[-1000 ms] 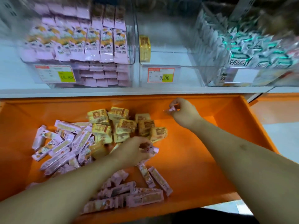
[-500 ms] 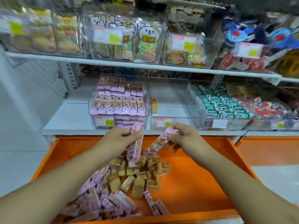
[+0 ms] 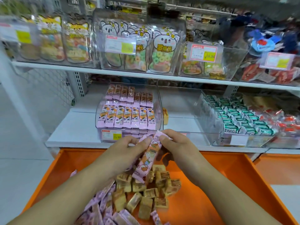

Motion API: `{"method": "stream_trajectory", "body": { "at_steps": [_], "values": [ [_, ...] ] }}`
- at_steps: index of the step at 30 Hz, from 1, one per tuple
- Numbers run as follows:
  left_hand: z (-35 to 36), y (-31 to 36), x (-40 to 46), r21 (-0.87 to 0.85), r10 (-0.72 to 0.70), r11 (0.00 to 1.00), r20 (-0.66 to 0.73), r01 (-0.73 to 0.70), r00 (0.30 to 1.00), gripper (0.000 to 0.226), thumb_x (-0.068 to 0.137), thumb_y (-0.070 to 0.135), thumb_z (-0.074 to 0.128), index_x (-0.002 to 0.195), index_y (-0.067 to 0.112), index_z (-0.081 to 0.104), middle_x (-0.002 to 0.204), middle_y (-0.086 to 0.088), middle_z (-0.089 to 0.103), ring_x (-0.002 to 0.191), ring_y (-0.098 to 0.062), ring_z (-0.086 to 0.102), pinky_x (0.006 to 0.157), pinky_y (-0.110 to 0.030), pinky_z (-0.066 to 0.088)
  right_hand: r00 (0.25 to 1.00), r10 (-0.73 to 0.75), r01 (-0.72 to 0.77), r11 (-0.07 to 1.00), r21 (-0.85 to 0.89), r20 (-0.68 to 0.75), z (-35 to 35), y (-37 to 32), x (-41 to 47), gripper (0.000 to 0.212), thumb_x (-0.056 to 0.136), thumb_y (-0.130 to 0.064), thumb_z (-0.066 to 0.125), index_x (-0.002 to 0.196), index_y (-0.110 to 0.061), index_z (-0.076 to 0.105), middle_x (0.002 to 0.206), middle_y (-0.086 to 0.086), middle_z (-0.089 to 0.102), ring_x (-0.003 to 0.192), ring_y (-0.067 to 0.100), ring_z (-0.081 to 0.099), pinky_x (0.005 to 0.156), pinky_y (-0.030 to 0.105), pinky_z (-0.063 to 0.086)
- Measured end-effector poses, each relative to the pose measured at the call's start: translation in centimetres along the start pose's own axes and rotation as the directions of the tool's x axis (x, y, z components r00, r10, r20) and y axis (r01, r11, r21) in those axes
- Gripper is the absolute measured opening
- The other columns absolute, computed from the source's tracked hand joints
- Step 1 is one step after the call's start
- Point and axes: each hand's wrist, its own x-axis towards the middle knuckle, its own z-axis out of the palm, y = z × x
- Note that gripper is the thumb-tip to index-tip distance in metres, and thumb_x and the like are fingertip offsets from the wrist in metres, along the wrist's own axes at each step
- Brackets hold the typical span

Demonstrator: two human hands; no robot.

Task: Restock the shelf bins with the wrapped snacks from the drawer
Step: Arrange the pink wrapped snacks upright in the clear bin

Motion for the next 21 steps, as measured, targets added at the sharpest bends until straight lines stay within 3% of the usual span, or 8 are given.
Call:
{"method": "stream_trajectory", "body": {
  "at_steps": [2,5,7,8,11,14,18,21],
  "values": [
    [-0.3,0.5,0.5,-0.053,-0.039,0.998,0.081,0.044,0.996,0.052,0.093,0.067,0.060,0.100,0.018,0.075,0.096,-0.010,0.077,0.086,-0.021,0.069,0.068,-0.028,0.050,1.000,0.024,-0.024,1.000,0.000,-0.014,0.0,0.2,1.0,0.022,0.110,-0.031,0.051,0.118,-0.016,0.065,0.081,0.013,0.069,0.074,0.029,0.064,0.064,0.041,0.047],
    [-0.8,0.6,1.1,-0.193,-0.042,0.979,0.137,0.068,0.990,0.027,0.099,0.029,0.058,0.090,0.005,0.069,0.076,-0.018,0.060,0.056,-0.022,0.053,0.054,-0.027,0.036,0.998,0.045,-0.045,0.999,0.016,-0.049,0.0,0.3,2.1,0.021,0.110,-0.029,0.051,0.118,-0.015,0.064,0.081,0.019,0.068,0.071,0.030,0.062,0.062,0.042,0.047],
    [-1.0,0.5,1.2,-0.211,-0.036,0.975,0.121,0.061,0.992,0.011,0.099,0.017,0.063,0.093,0.013,0.071,0.079,-0.008,0.066,0.055,-0.019,0.060,0.054,-0.027,0.042,0.996,0.053,-0.050,0.997,0.055,-0.072,-0.1,0.5,2.3,0.020,0.110,-0.026,0.051,0.114,-0.013,0.065,0.078,0.014,0.066,0.070,0.028,0.061,0.061,0.041,0.047],
    [-1.1,0.7,0.9,-0.199,-0.033,0.978,0.115,0.055,0.993,0.005,0.098,0.019,0.068,0.099,0.022,0.072,0.090,-0.002,0.072,0.062,-0.017,0.068,0.055,-0.028,0.048,0.995,0.057,-0.051,0.996,0.069,-0.080,-0.2,0.5,2.3,0.020,0.110,-0.025,0.051,0.112,-0.012,0.066,0.077,0.012,0.065,0.069,0.026,0.060,0.061,0.041,0.047],
    [-1.2,0.7,0.2,-0.118,0.003,0.993,0.102,0.009,0.995,0.035,0.092,0.028,0.077,0.120,0.042,0.064,0.116,0.003,0.070,0.072,-0.015,0.076,0.059,-0.019,0.054,0.994,0.061,-0.053,0.994,0.096,-0.092,-0.3,0.9,2.3,0.022,0.110,-0.025,0.051,0.108,-0.009,0.066,0.075,0.015,0.063,0.067,0.029,0.058,0.063,0.043,0.048],
    [-0.8,1.1,-0.7,-0.148,0.056,0.988,0.127,-0.037,0.990,0.048,0.092,0.020,0.076,0.133,0.038,0.060,0.102,0.001,0.074,0.065,-0.011,0.076,0.051,-0.012,0.052,0.994,0.060,-0.049,0.992,0.120,-0.087,-0.1,1.0,1.8,0.023,0.111,-0.023,0.049,0.110,-0.006,0.064,0.073,0.016,0.064,0.067,0.031,0.060,0.065,0.044,0.051],
    [-0.6,1.0,-1.3,-0.131,0.092,0.989,0.156,-0.072,0.983,0.060,0.089,0.013,0.080,0.139,0.038,0.056,0.081,0.024,0.076,0.066,0.012,0.069,0.053,-0.008,0.050,0.995,0.074,-0.061,0.979,0.192,-0.065,-0.2,0.8,0.9,0.022,0.109,-0.022,0.052,0.117,-0.004,0.062,0.079,0.022,0.066,0.068,0.033,0.063,0.065,0.044,0.055],
    [-0.6,1.3,-2.1,-0.106,0.101,0.990,0.130,-0.088,0.986,0.057,0.089,0.014,0.080,0.135,0.039,0.058,0.091,0.021,0.079,0.078,0.003,0.074,0.060,-0.012,0.055,1.000,0.017,-0.016,0.980,0.198,-0.001,-0.4,-0.1,0.0,0.021,0.102,-0.016,0.066,0.123,-0.010,0.063,0.084,0.023,0.071,0.070,0.033,0.066,0.066,0.044,0.056]
  ]
}}
